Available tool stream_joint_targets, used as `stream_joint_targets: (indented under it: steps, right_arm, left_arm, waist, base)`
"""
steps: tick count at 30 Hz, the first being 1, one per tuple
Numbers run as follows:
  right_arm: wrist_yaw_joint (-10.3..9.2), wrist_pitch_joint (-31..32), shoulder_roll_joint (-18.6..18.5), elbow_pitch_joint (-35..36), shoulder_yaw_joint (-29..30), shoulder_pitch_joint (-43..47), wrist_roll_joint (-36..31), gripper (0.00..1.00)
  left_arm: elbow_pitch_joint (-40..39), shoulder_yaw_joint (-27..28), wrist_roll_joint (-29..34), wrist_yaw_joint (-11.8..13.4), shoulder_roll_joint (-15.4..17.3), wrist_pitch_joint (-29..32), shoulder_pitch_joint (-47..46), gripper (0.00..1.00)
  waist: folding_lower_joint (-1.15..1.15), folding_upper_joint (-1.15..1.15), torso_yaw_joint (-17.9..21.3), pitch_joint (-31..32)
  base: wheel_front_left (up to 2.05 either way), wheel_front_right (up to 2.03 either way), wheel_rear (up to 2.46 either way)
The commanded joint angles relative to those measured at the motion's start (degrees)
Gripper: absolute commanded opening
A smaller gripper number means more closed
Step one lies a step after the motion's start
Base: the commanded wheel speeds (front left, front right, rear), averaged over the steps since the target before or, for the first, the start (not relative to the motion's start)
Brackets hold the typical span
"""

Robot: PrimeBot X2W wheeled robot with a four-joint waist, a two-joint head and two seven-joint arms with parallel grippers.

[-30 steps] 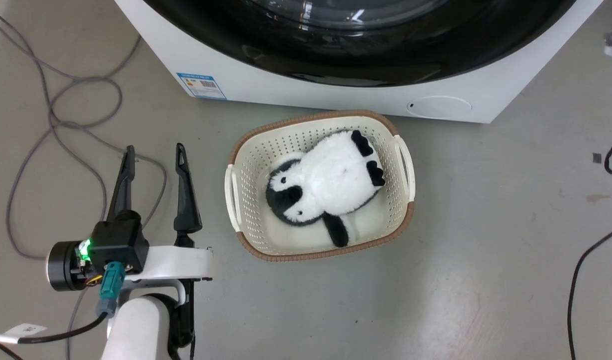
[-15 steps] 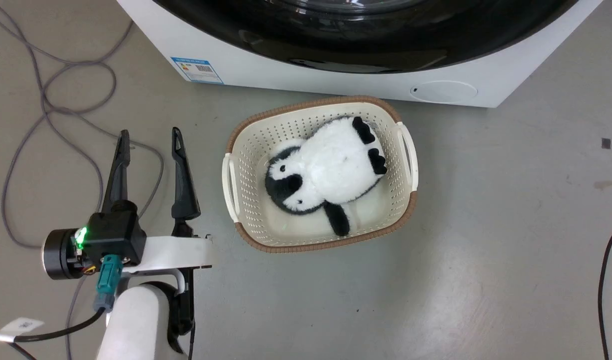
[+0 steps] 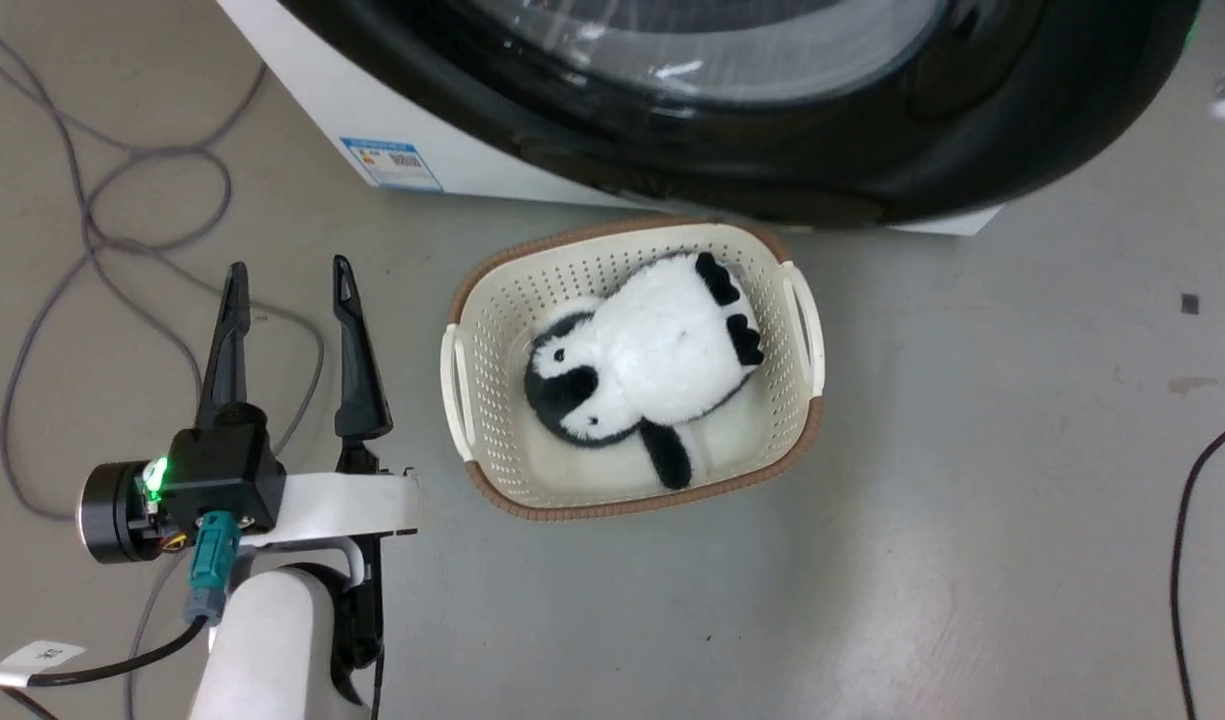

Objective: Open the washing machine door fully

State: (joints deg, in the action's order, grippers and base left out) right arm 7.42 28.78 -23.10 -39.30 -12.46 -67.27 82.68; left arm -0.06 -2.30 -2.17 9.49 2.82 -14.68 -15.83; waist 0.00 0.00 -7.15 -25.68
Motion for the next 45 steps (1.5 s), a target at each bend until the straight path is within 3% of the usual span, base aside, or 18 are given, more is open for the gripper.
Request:
stream_joint_targets:
  steps: [1,22,30,45]
  right_arm:
    - [0.07,0.8,0.3,1.0,-0.8,2.2,0.5,0.00]
    - [0.07,5.5,-2.1,20.4,-7.1,25.4,4.1,0.00]
    - [0.07,5.9,-0.6,28.2,-10.2,35.0,5.9,0.00]
    - [0.07,4.3,4.3,37.3,-15.6,43.2,6.2,0.00]
  left_arm:
    - [0.2,0.4,0.3,0.2,0.1,-0.3,0.5,1.00]
    - [2.6,-0.5,0.5,-0.4,0.1,-0.3,5.2,1.00]
    - [3.7,-0.9,0.7,-0.6,0.1,-0.3,7.6,1.00]
    - [4.4,-1.9,0.3,-0.5,0.1,-0.3,9.3,1.00]
  waist:
    - [0.00,0.00,0.4,1.0]
    - [0.00,0.00,1.3,8.9]
    - [0.00,0.00,1.3,12.8]
    - [0.00,0.00,1.0,15.0]
  base:
    - [0.00,0.00,0.00]
    - [0.00,0.00,0.00]
    - [0.00,0.00,0.00]
    - [0.00,0.00,0.00]
